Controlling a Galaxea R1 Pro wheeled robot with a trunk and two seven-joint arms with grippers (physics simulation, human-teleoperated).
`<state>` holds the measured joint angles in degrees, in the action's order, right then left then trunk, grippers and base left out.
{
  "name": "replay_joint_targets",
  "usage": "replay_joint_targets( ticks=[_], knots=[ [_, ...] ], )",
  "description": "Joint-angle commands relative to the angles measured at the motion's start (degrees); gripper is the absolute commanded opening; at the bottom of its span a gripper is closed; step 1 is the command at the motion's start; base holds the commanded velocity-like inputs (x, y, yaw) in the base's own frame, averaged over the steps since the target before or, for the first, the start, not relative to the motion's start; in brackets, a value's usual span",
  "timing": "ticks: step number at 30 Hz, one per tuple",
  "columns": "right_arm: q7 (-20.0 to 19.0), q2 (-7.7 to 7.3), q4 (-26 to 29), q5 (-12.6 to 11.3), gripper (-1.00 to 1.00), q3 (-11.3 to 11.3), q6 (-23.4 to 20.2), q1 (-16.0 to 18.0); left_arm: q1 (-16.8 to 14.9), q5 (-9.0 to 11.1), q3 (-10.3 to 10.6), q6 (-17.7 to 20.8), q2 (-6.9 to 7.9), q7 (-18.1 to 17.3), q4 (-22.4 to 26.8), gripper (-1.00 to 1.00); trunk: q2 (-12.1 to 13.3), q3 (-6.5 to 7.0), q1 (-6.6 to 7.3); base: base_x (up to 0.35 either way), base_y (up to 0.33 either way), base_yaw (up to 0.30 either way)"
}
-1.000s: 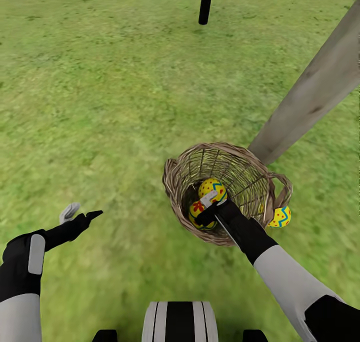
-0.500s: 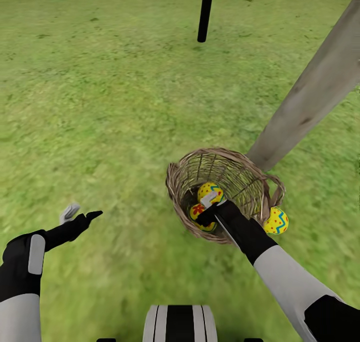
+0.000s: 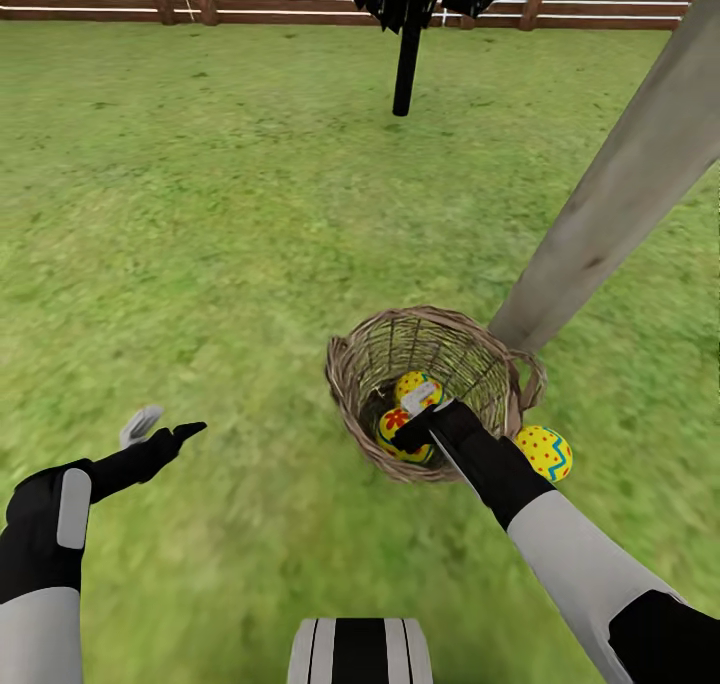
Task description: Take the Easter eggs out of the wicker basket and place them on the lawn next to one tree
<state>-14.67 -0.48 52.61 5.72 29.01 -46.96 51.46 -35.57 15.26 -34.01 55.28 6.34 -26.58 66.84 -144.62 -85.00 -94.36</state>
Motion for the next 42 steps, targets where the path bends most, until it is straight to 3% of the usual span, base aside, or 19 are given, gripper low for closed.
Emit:
replay_joint_targets(
  ticks=[1, 22, 23, 25, 26, 33, 36, 40, 42],
  knots=[
    [-0.44, -0.05, 0.11, 0.87, -1.00, 0.16, -0.21, 0.04, -0.03, -0.23, -0.16, 0.33, -0.01, -0.37, 0.00, 1.00, 0.00, 0.19, 0.03, 0.000, 0.000, 0.000],
    [-0.54, -0.41, 0.23, 0.28, -1.00, -0.15, -0.47, -0.57, -0.03, -0.23, -0.10, 0.44, -0.10, -0.41, 0.04, 1.00, 0.28, 4.84, 0.57, -0.024, 0.000, 0.000],
    [-0.54, -0.47, 0.27, 0.24, -1.00, -1.33, -0.49, -0.57, -0.03, -0.23, -0.10, 0.44, -0.10, -0.41, 0.04, 1.00, 0.29, 5.07, 0.60, 0.000, 0.000, 0.000],
    [-0.54, -0.43, 0.42, 0.44, -1.00, -8.95, -0.50, -0.57, -0.04, -0.23, -0.10, 0.44, -0.10, -0.44, 0.05, 1.00, 0.32, 5.51, 0.65, 0.000, 0.000, 0.000],
    [-0.54, -0.47, 1.66, 0.43, -1.00, -11.12, -0.60, -0.57, -0.03, -0.23, -0.10, 0.44, -0.10, -0.47, 0.05, 1.00, 0.33, 5.73, 0.68, 0.000, 0.000, 0.000],
    [-0.69, -0.58, 7.63, 0.10, -1.00, -12.66, -5.47, -0.66, -0.03, -0.23, -0.15, 0.44, 0.04, -0.49, 0.05, 1.00, 0.43, 7.28, 0.86, -0.141, 0.000, 0.000],
    [-0.71, -0.51, 11.63, 0.07, -1.00, -19.17, -6.92, -0.96, -0.05, -0.23, -0.18, 0.44, 0.08, -0.46, -0.02, 1.00, 0.47, 7.95, 0.93, -0.337, 0.000, 0.000],
    [-0.78, -0.51, 16.67, -0.93, -1.00, -20.80, -7.31, -2.29, -0.03, -0.23, -0.18, 0.44, 0.08, -0.45, -0.04, 1.00, 0.52, 8.83, 1.04, -0.334, 0.000, 0.000],
    [-0.80, -0.49, 21.54, -1.90, -1.00, -22.20, -10.15, -3.76, -0.04, -0.23, -0.18, 0.44, 0.08, -0.43, -0.04, 1.00, 0.55, 9.27, 1.09, -0.321, 0.000, 0.000]
  ],
)
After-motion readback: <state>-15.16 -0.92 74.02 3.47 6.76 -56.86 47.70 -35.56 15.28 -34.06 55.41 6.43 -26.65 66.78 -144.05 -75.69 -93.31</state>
